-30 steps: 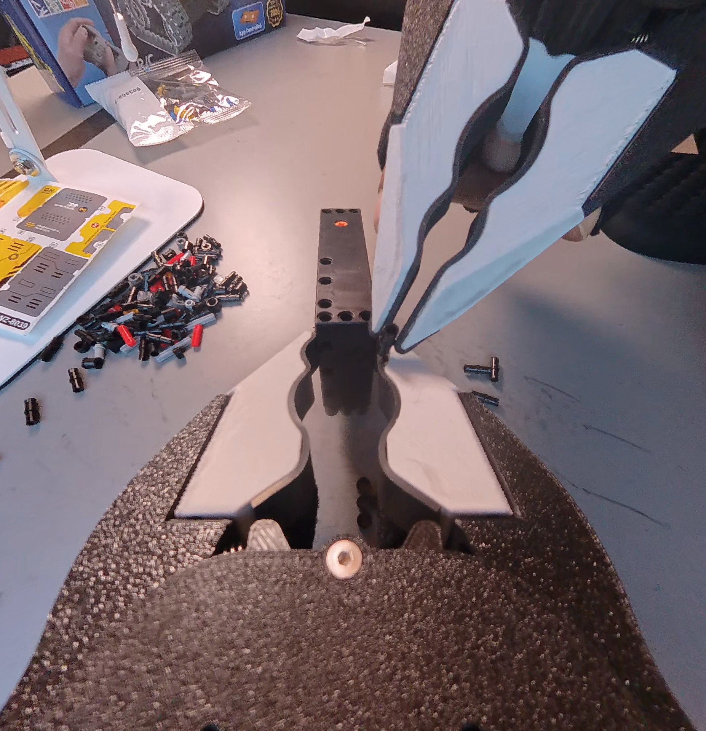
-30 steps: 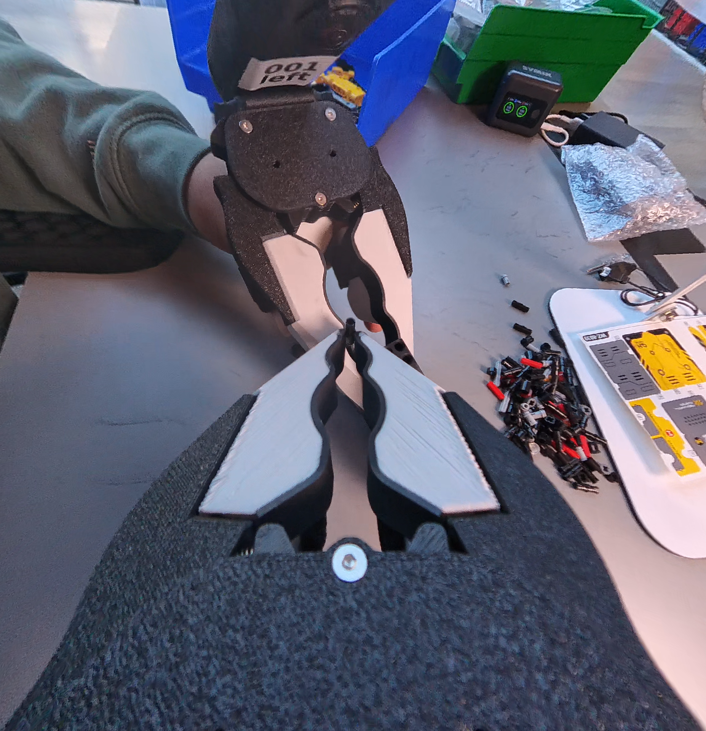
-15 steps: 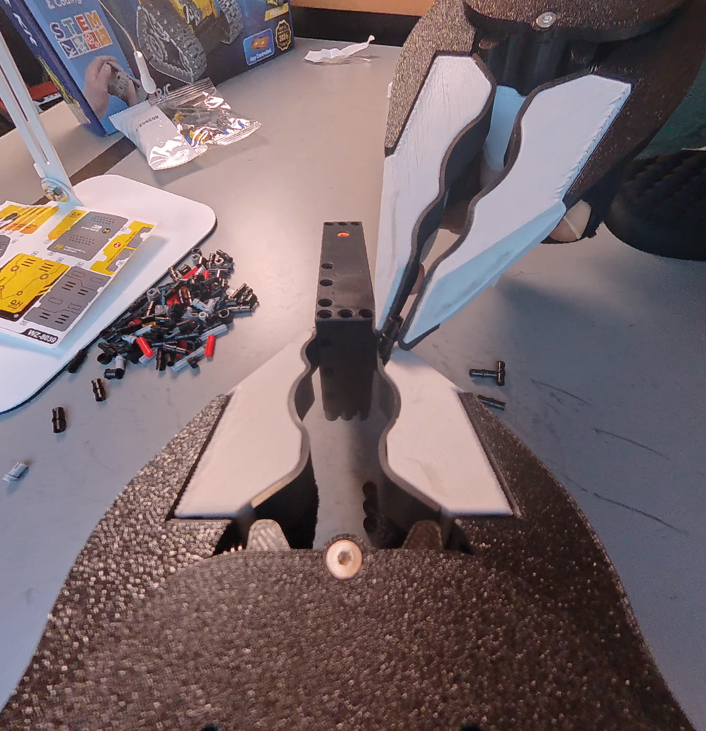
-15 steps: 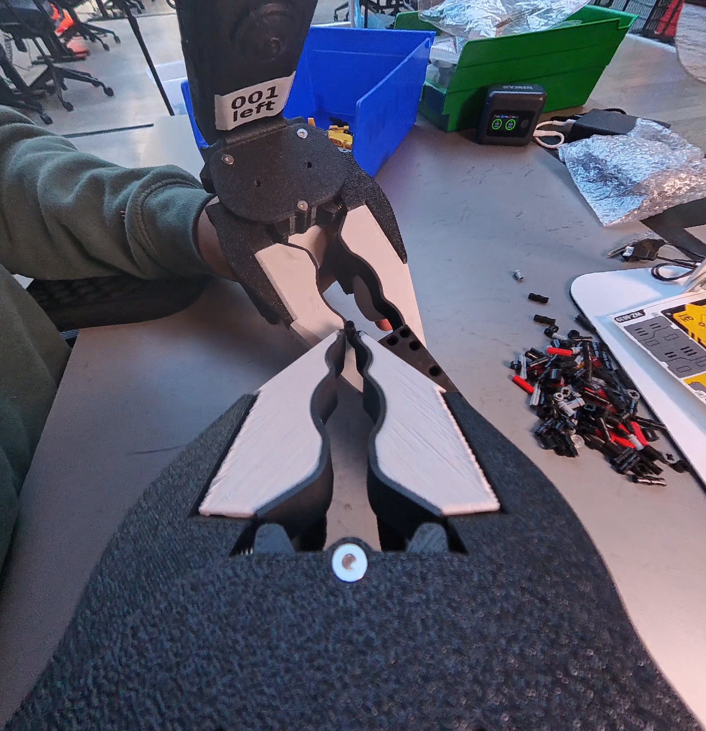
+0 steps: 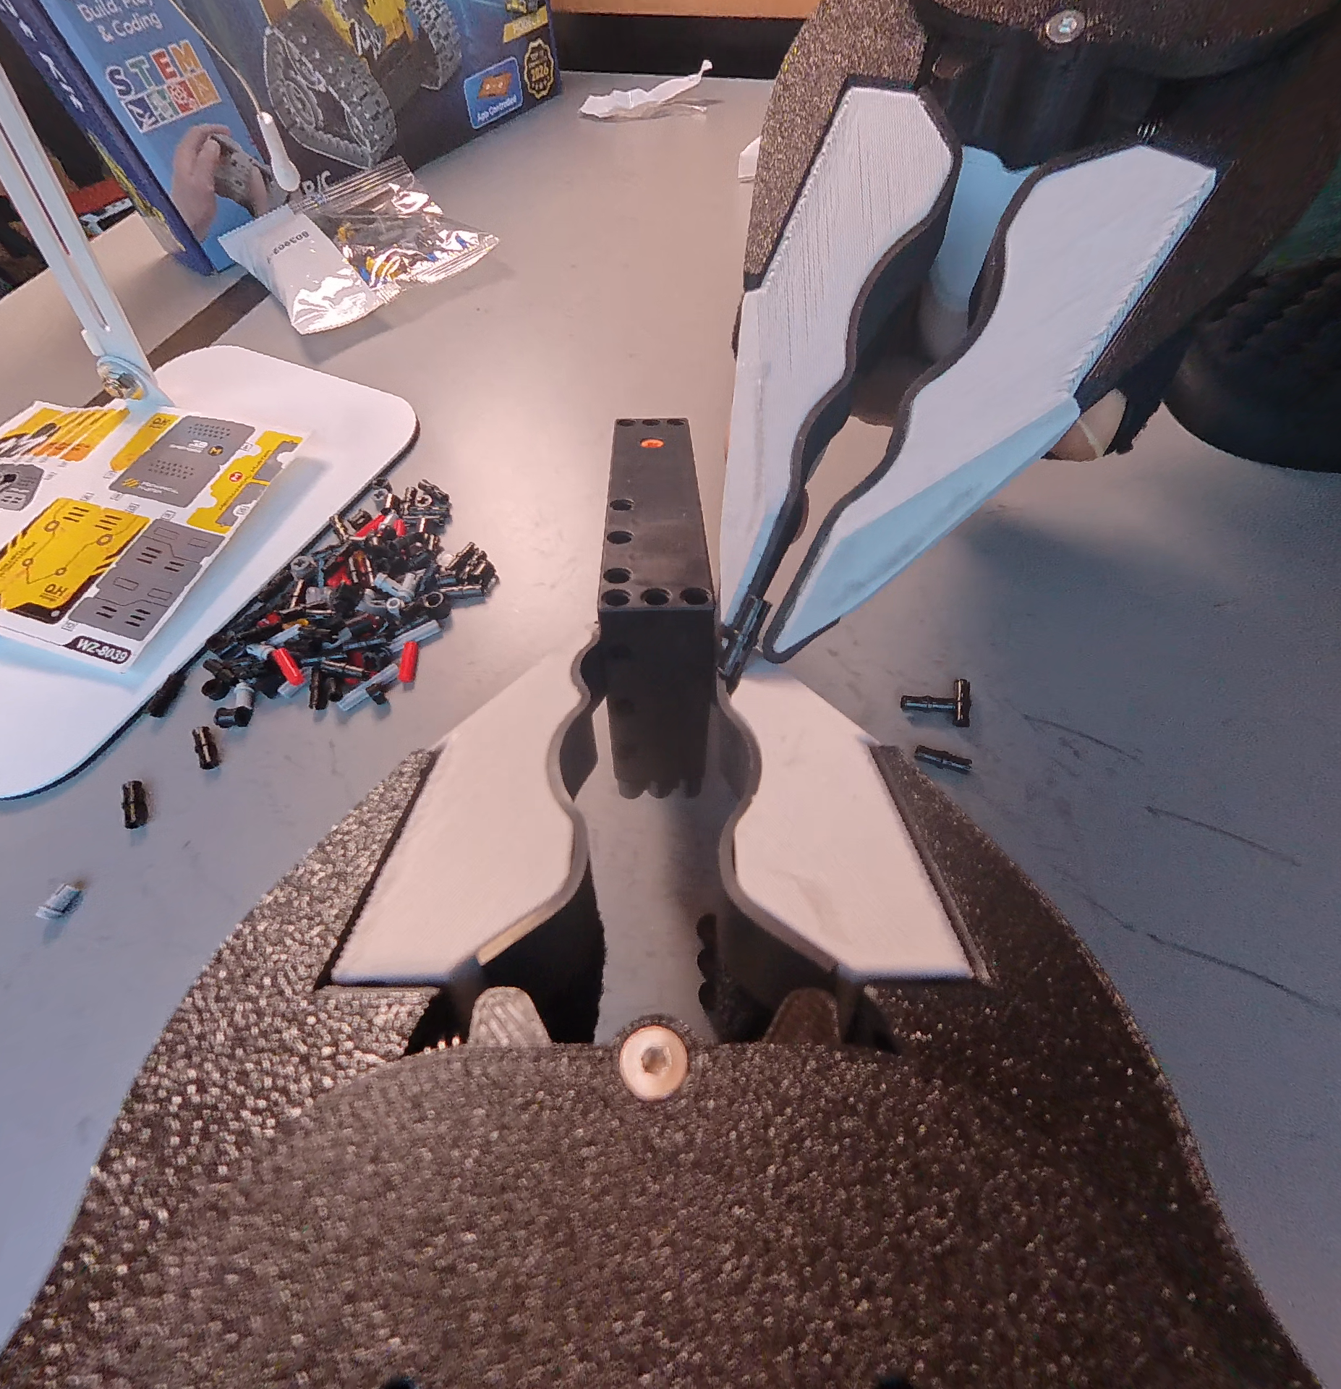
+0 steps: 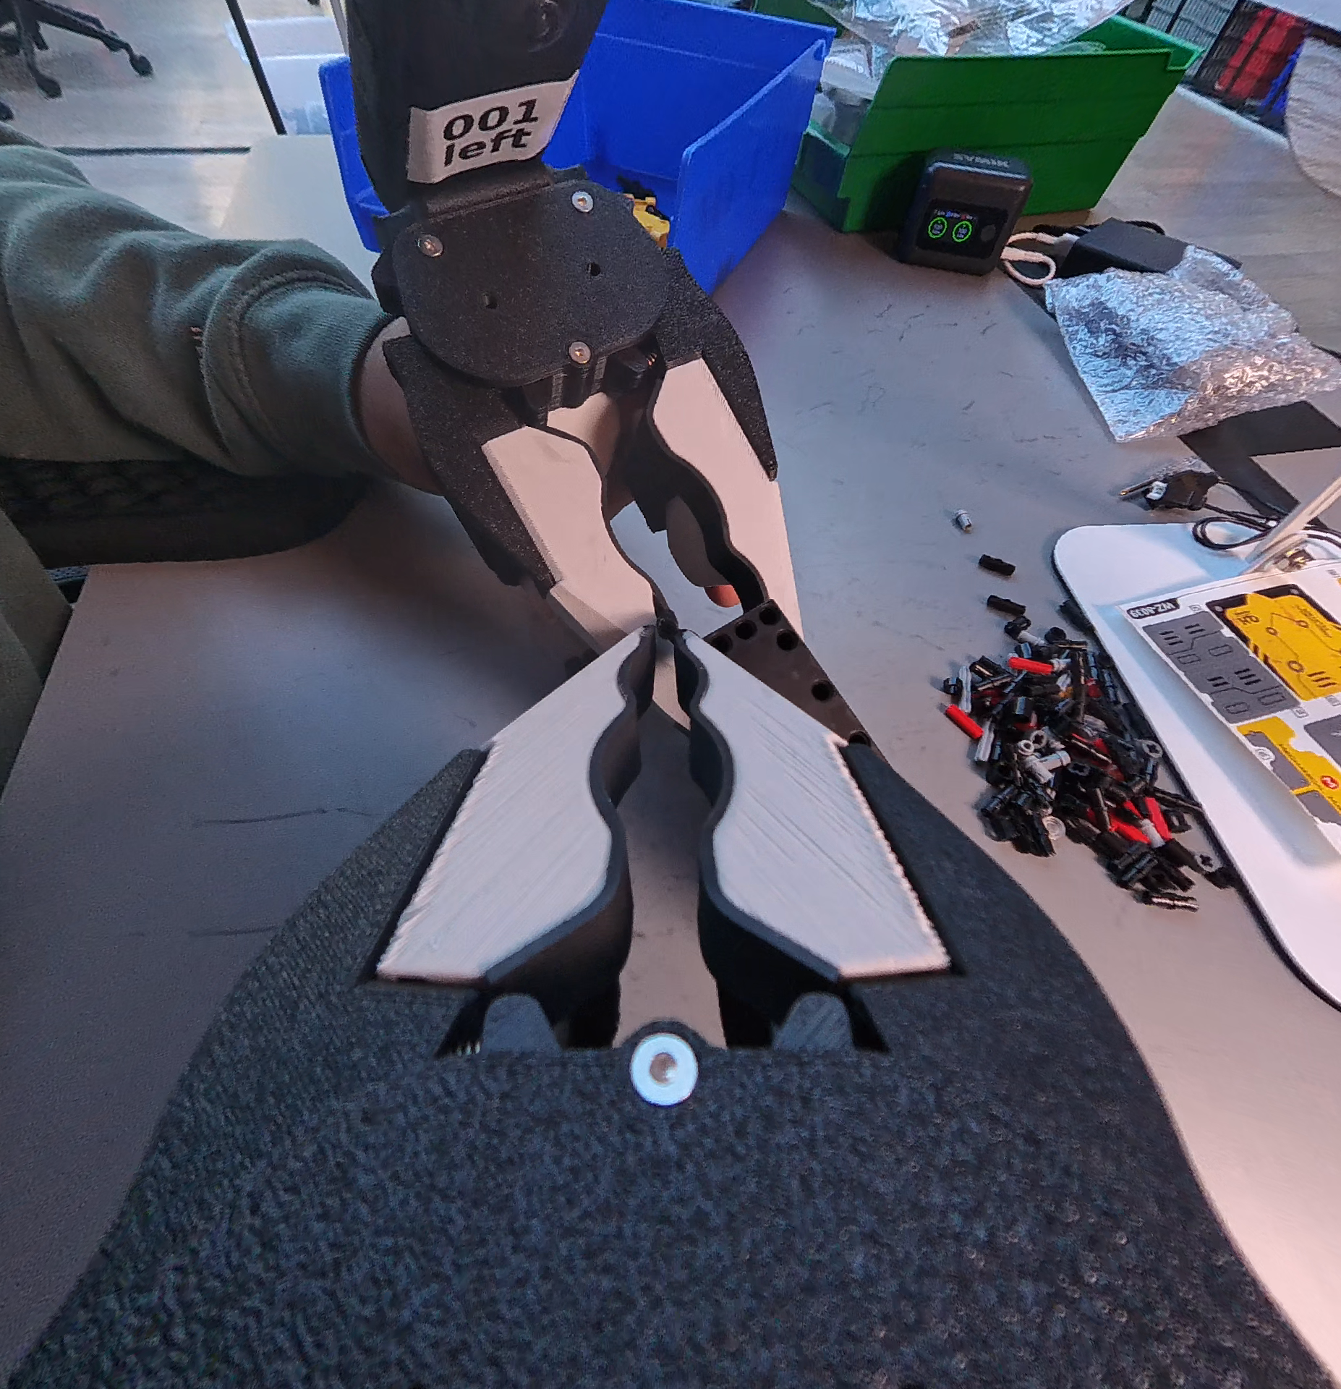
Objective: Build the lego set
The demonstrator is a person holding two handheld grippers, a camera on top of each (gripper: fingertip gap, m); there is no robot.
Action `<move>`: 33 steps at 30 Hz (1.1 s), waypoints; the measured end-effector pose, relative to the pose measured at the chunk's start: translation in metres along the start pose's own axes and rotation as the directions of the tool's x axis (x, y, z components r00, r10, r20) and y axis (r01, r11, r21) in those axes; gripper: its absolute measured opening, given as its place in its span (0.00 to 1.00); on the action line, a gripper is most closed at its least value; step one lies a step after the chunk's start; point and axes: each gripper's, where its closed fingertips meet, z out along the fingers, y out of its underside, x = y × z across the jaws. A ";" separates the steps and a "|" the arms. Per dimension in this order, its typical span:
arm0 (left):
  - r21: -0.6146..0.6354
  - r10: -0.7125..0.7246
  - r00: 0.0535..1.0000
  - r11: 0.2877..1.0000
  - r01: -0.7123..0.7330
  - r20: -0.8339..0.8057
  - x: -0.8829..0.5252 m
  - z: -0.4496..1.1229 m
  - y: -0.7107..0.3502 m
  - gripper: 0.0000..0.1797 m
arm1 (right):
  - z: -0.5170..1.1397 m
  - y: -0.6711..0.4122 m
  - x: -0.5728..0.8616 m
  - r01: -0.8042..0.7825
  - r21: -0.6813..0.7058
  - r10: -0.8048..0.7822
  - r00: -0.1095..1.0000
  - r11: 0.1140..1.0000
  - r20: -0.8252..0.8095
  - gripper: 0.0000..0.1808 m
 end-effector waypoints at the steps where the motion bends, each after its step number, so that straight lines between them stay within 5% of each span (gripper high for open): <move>1: 0.000 0.004 1.000 1.000 -0.004 0.002 0.000 0.000 0.000 0.14 | 0.000 0.000 0.000 0.003 0.005 -0.003 1.000 1.000 -0.003 0.02; 21: 0.041 0.020 1.000 0.999 -0.020 0.008 -0.001 -0.001 -0.005 0.15 | -0.003 -0.003 -0.001 0.066 0.198 -0.058 0.997 0.978 -0.048 0.02; 33: 0.044 0.003 1.000 0.999 -0.003 -0.003 -0.002 -0.001 -0.004 0.15 | -0.019 -0.017 0.013 0.111 0.173 -0.104 0.993 0.979 -0.053 0.01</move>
